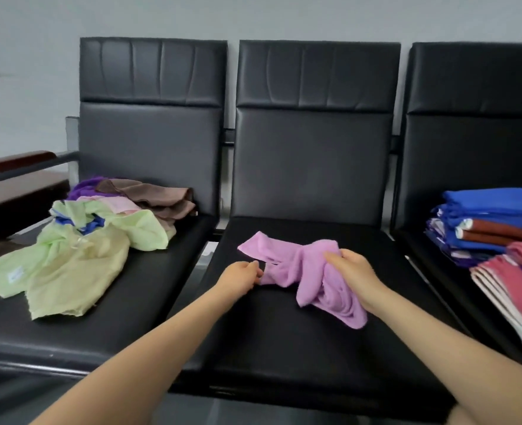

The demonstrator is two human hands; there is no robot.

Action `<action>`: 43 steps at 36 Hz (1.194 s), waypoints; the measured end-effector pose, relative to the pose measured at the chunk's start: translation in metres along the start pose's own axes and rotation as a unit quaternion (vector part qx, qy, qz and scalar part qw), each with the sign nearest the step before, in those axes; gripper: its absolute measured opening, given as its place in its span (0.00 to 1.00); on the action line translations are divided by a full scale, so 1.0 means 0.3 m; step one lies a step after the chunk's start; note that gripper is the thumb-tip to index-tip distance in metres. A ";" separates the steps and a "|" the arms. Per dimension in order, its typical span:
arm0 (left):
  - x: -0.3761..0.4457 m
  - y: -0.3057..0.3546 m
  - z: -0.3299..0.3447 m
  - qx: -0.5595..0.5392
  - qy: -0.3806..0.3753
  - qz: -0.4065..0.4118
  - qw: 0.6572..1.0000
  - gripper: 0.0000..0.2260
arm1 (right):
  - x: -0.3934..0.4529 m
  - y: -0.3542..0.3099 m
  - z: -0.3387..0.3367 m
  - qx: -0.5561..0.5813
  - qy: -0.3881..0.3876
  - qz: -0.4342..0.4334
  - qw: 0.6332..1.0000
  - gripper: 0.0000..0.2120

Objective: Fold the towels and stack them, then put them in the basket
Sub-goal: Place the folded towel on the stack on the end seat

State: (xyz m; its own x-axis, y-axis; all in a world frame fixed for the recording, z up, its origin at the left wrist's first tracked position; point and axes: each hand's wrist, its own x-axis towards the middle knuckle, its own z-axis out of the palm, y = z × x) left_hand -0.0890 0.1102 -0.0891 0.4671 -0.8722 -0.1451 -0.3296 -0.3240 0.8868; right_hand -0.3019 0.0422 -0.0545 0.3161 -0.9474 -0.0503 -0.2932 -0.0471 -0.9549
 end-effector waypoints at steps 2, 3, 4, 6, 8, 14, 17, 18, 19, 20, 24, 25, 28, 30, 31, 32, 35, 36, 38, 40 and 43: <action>0.008 -0.015 0.015 0.028 0.010 0.021 0.999 0.16 | 0.013 0.009 -0.020 -0.029 -0.049 0.012 0.998 0.10; 0.007 -0.019 0.024 0.055 0.014 0.032 0.998 0.17 | 0.017 0.014 -0.029 -0.049 -0.068 0.010 0.996 0.10; 0.007 -0.027 0.033 0.088 0.019 0.044 0.995 0.18 | 0.023 0.016 -0.033 -0.074 -0.082 0.015 0.994 0.09; 0.007 -0.047 0.053 0.151 0.026 0.073 0.986 0.19 | 0.035 0.021 -0.038 -0.130 -0.108 0.051 0.984 0.10; 0.008 -0.059 0.065 0.180 0.031 0.099 0.978 0.20 | 0.049 0.021 -0.044 -0.177 -0.109 0.113 0.972 0.15; 0.046 -0.050 0.087 0.147 0.035 0.097 0.984 0.22 | 0.110 0.013 -0.066 -0.161 -0.056 0.117 0.979 0.18; 0.070 -0.033 0.095 0.107 0.033 0.088 0.990 0.21 | 0.162 0.005 -0.059 -0.141 0.000 0.087 0.986 0.22; 0.078 -0.032 0.098 0.090 0.033 0.083 0.992 0.21 | 0.177 0.007 -0.054 -0.142 0.014 0.079 0.987 0.23; 0.081 -0.024 0.100 0.075 0.030 0.077 0.994 0.21 | 0.192 0.009 -0.048 -0.149 0.018 0.073 0.986 0.23; 0.095 -0.022 0.105 0.060 0.028 0.076 0.995 0.22 | 0.208 0.012 -0.041 -0.159 0.013 0.072 0.985 0.22; 0.128 -0.013 0.120 -0.010 0.042 0.069 0.997 0.22 | 0.244 0.029 -0.007 -0.153 -0.023 0.100 0.983 0.23; 0.136 -0.009 0.121 -0.033 0.050 0.065 0.996 0.20 | 0.250 0.035 -0.001 -0.145 -0.032 0.103 0.984 0.20; 0.148 -0.005 0.113 -0.113 0.071 0.053 0.990 0.16 | 0.258 0.056 0.004 -0.104 -0.069 0.100 0.987 0.15; 0.157 -0.006 0.101 -0.165 0.082 0.044 0.982 0.13 | 0.269 0.069 -0.002 -0.011 -0.092 0.087 0.992 0.10; 0.157 -0.004 0.092 -0.190 0.090 0.038 0.977 0.11 | 0.271 0.075 -0.006 0.033 -0.094 0.075 0.992 0.07; 0.156 0.001 0.084 -0.215 0.100 0.039 0.971 0.10 | 0.271 0.080 -0.011 0.067 -0.090 0.063 0.992 0.06; 0.162 0.017 0.053 -0.252 0.120 0.038 0.959 0.11 | 0.265 0.097 -0.022 0.147 -0.081 0.028 0.985 0.08; 0.167 0.022 0.041 -0.264 0.126 0.038 0.955 0.11 | 0.258 0.096 -0.027 0.174 -0.073 0.021 0.982 0.08; 0.170 0.033 0.013 -0.281 0.131 0.027 0.950 0.12 | 0.243 0.083 -0.040 0.210 -0.036 -0.002 0.977 0.09; 0.170 0.042 -0.003 -0.278 0.130 0.018 0.952 0.13 | 0.231 0.070 -0.053 0.194 -0.001 -0.047 0.980 0.08; 0.164 0.044 -0.010 -0.273 0.127 0.004 0.954 0.13 | 0.216 0.067 -0.076 0.048 0.035 -0.170 0.984 0.06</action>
State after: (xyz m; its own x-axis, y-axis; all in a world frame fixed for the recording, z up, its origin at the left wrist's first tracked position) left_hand -0.0679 0.0641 -0.0831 0.6722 -0.7352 -0.0873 0.1093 -0.0181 0.9938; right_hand -0.3078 -0.0273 -0.0702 0.3180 -0.9014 0.2940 -0.0940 -0.3385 -0.9363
